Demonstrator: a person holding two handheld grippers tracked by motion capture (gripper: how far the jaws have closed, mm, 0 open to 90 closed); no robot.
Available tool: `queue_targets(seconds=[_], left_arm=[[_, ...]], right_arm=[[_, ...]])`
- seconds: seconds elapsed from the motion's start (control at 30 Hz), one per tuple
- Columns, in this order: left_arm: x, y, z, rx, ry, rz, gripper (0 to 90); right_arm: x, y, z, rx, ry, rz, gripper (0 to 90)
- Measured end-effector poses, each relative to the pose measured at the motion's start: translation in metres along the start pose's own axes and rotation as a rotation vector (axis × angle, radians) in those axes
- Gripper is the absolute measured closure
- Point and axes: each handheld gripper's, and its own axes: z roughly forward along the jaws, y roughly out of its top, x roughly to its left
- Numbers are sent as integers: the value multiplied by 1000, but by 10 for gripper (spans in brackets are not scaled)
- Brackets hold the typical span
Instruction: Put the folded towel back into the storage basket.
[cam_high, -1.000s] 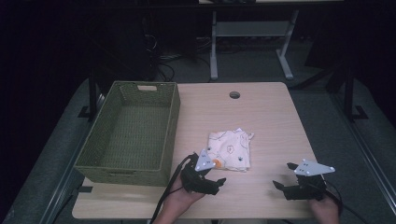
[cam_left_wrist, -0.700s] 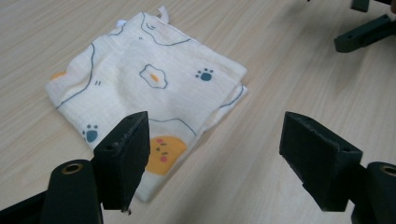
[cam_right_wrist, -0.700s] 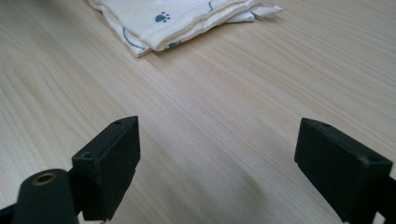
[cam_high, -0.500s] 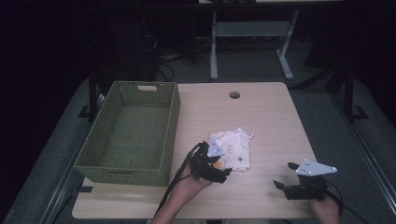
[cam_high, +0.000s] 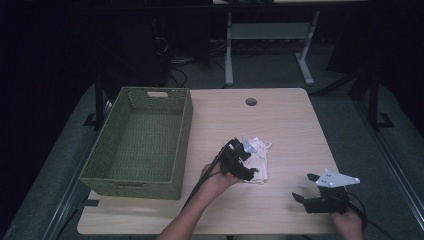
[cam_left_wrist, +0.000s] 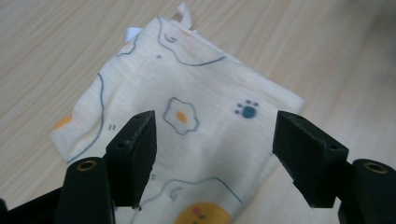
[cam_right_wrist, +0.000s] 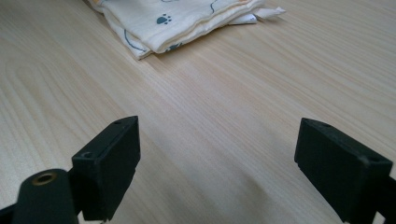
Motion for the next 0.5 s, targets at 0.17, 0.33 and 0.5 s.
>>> queue_targets(seconds=[0.17,0.33,0.5], left_arm=[[7,7,11,43,15,7,329],[20,7,31,121,12,-24,389],[26,5,40,158,27,-53,402]], right_arm=[[-1,0,-1,-9,3,-1,137],[-2,0,-1,-14,7,1,137],[-2,0,-2,-20,7,4,137]])
